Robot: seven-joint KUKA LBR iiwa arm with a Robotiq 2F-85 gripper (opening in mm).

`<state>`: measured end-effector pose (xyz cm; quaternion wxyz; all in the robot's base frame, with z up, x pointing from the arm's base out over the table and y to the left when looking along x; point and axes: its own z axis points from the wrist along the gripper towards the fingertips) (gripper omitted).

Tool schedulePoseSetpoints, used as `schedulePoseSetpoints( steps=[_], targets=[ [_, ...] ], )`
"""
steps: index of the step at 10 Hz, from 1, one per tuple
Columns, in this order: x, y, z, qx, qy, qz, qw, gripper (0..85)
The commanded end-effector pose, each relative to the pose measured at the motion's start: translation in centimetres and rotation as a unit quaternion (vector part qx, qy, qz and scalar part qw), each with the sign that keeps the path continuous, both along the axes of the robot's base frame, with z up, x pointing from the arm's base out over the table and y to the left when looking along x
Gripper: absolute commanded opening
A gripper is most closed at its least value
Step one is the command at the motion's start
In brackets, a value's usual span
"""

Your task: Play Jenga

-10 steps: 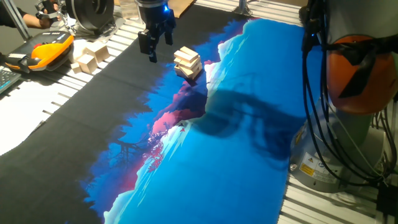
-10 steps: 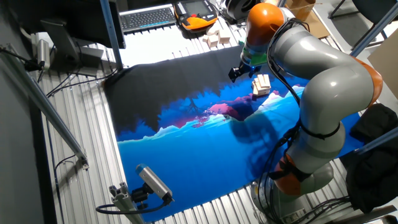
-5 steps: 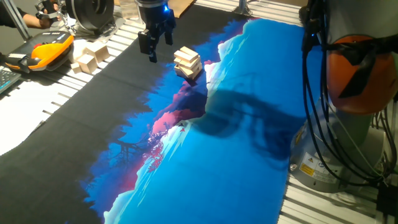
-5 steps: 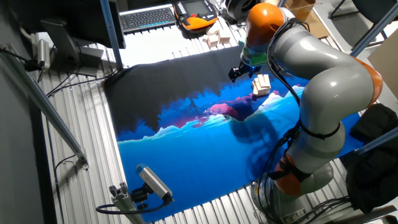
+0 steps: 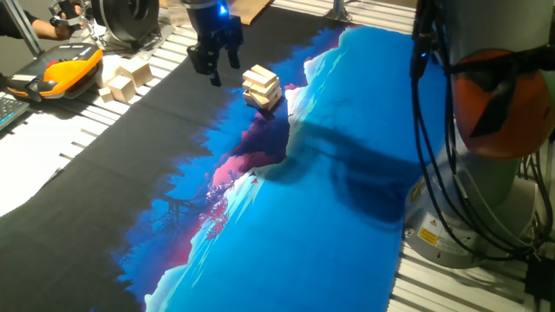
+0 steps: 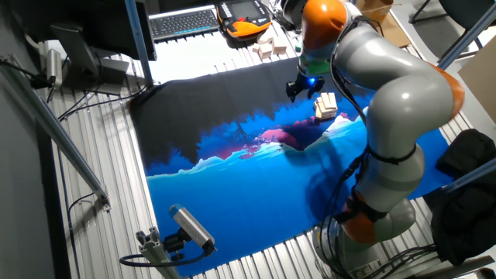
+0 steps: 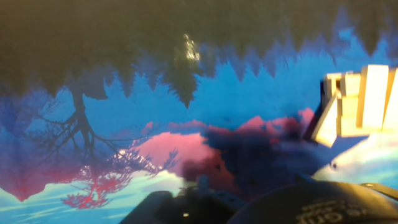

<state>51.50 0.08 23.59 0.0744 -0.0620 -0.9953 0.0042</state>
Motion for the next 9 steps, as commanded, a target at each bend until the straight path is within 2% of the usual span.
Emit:
schedulePoseSetpoints(
  steps=[1,9],
  targets=[
    [0.0,-0.01,-0.01,0.0,0.004,0.0,1.0,0.0],
    [-0.06,0.0,-0.01,0.0,-0.001,-0.011,0.9999,0.0]
  ],
)
